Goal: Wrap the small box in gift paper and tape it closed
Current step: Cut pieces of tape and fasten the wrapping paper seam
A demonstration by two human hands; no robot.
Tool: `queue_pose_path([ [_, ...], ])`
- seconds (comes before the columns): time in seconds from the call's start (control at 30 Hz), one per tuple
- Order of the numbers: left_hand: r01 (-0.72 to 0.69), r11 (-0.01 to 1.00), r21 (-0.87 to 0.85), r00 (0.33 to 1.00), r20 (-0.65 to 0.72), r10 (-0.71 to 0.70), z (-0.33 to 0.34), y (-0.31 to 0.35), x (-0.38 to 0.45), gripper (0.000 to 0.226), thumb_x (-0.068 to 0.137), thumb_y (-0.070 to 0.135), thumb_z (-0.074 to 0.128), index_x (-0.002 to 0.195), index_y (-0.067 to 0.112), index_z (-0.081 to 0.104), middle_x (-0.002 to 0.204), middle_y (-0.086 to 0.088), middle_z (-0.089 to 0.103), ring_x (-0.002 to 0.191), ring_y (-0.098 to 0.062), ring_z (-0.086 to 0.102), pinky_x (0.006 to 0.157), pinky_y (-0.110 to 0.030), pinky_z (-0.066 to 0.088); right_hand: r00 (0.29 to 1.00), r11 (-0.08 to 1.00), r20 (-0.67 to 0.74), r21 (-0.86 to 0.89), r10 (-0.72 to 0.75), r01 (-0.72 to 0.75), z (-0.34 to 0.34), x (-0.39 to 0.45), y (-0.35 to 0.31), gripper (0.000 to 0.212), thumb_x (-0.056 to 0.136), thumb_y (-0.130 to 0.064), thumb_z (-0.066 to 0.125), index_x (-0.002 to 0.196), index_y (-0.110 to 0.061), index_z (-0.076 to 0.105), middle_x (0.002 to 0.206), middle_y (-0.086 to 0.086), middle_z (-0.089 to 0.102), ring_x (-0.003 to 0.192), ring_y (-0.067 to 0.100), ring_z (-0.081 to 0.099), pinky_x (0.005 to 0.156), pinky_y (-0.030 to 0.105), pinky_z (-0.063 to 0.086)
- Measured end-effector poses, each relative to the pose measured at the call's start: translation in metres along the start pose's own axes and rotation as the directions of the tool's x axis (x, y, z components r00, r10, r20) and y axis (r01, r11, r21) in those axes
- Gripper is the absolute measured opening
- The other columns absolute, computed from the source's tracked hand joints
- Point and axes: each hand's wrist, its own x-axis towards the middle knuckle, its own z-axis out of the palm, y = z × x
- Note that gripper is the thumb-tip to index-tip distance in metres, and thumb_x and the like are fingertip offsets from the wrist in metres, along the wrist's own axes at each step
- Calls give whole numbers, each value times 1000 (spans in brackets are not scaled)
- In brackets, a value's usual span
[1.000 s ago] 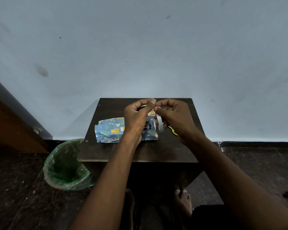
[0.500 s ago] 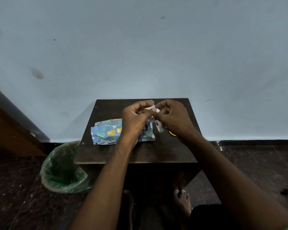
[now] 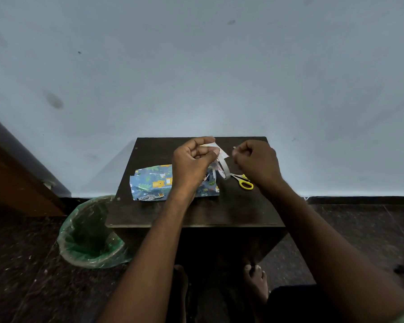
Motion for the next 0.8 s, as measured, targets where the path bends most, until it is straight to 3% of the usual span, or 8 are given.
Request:
queue_pose_path([
  [0.1, -8, 1000, 25, 1000, 1, 8, 0, -1, 0, 24, 92, 5, 80, 114, 13, 78, 89, -6, 82, 90, -21, 79, 86, -33, 61, 996, 896, 84, -442, -16, 52, -2, -2, 15, 13, 77, -6, 62, 80, -18, 67, 90, 1, 70, 88, 29, 66, 72, 33, 51],
  [0.2, -13, 999, 36, 1000, 2, 13, 1, -1, 0, 22, 93, 7, 79, 114, 14, 77, 89, -8, 82, 92, -26, 79, 82, -29, 59, 980, 800, 200, -590, 10, 112, 3, -6, 23, 17, 77, -1, 59, 88, -13, 64, 98, 10, 66, 94, 38, 65, 69, 34, 48],
  [0.37, -14, 1000, 24, 1000, 22, 14, 1, 0, -1, 21, 96, 1, 73, 116, 8, 75, 90, -11, 82, 81, -11, 74, 67, -12, 53, 982, 744, 183, -649, -52, 160, 7, -6, 21, 15, 84, -2, 60, 95, -12, 64, 103, 13, 67, 99, 39, 66, 69, 33, 42],
  [0.47, 6, 1000, 1, 1000, 26, -6, 1, -1, -1, 23, 97, 0, 71, 117, 10, 76, 92, -12, 81, 84, -11, 74, 70, -16, 54, 982, 693, 177, -699, -74, 178, 8, -7, 18, 20, 88, -3, 61, 105, -12, 67, 108, 12, 69, 111, 36, 61, 72, 33, 41],
  [0.57, 20, 1000, -9, 999, 28, -20, 0, -2, 1, 23, 97, 2, 72, 115, 16, 76, 89, -4, 81, 86, -19, 67, 78, -29, 52, 982, 674, 158, -715, -103, 186, 6, -8, 15, 19, 91, -4, 59, 108, -10, 65, 111, 15, 69, 116, 37, 55, 74, 34, 39],
  [0.67, 5, 999, 35, 1000, 23, -5, -1, -5, 3, 22, 96, 3, 72, 113, 18, 76, 83, 3, 80, 85, -20, 69, 79, -33, 52, 990, 728, 63, -672, -125, 135, -2, -4, 12, 23, 92, -2, 56, 109, -12, 68, 115, 15, 65, 107, 41, 61, 75, 35, 39],
  [0.73, -33, 994, 104, 999, 34, 30, -1, -8, 4, 21, 96, 6, 73, 112, 20, 76, 81, 6, 79, 83, -17, 72, 80, -32, 54, 993, 824, 19, -556, -117, 108, -9, 1, 11, 32, 88, 0, 58, 109, -18, 73, 116, 10, 66, 106, 39, 64, 76, 32, 39],
  [0.8, -75, 982, 173, 996, 57, 66, -1, -11, 4, 22, 95, 8, 74, 111, 23, 76, 83, 5, 79, 72, -13, 69, 72, -31, 53, 994, 910, 55, -400, -91, 106, -15, 5, 11, 35, 84, -1, 62, 106, -24, 78, 112, 4, 74, 107, 30, 66, 77, 26, 37],
])
